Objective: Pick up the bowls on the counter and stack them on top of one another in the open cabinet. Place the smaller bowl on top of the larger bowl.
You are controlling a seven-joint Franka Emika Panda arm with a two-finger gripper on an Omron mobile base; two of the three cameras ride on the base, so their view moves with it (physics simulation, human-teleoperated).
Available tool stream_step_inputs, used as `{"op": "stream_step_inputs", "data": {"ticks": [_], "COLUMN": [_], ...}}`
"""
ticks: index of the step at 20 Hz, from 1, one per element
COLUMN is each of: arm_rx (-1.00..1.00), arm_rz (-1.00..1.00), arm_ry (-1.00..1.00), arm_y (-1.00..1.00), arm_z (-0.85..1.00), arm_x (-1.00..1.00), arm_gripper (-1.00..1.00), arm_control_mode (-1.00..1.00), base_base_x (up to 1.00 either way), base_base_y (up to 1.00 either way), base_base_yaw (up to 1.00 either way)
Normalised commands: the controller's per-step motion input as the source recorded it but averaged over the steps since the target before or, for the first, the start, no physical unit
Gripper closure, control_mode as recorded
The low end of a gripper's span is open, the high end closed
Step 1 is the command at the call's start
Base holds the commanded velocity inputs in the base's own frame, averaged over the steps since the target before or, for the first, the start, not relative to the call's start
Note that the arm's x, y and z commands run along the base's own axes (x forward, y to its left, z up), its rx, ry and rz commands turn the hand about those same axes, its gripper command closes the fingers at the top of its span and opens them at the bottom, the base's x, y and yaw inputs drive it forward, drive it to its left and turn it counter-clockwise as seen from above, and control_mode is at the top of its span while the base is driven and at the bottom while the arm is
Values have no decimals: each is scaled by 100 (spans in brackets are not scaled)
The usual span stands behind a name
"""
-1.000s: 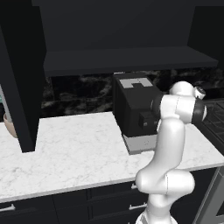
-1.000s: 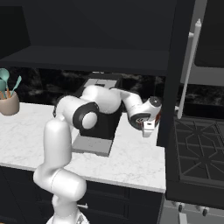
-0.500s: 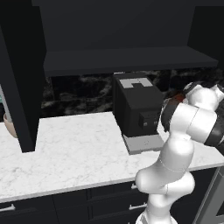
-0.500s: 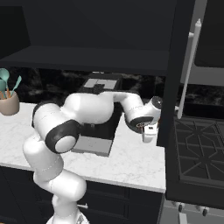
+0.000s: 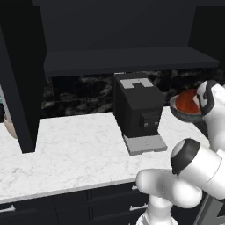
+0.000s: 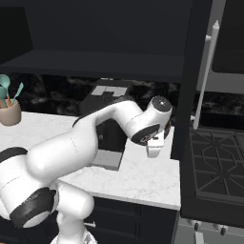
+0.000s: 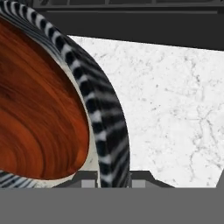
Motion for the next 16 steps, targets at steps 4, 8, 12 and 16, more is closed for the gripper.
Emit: {"op": "stream_step_inputs", "data": {"ticks": [4,8,12,16], "arm_rx": [-1,0,4,9], "arm_rz": [7,11,12,3], "arm_ry": [0,0,-1,-17], "arm_y": [54,89,98,61], "arm_z": [94,100,100,100], "arm_x": [-100,-99,-74,-17], "arm_gripper": [100,100,100,100], "arm_control_mode": [-100,-100,-100,-100], "base_base_x": [0,0,0,0], "base_base_y": [0,0,0,0], "base_base_yaw": [0,0,0,0]}}
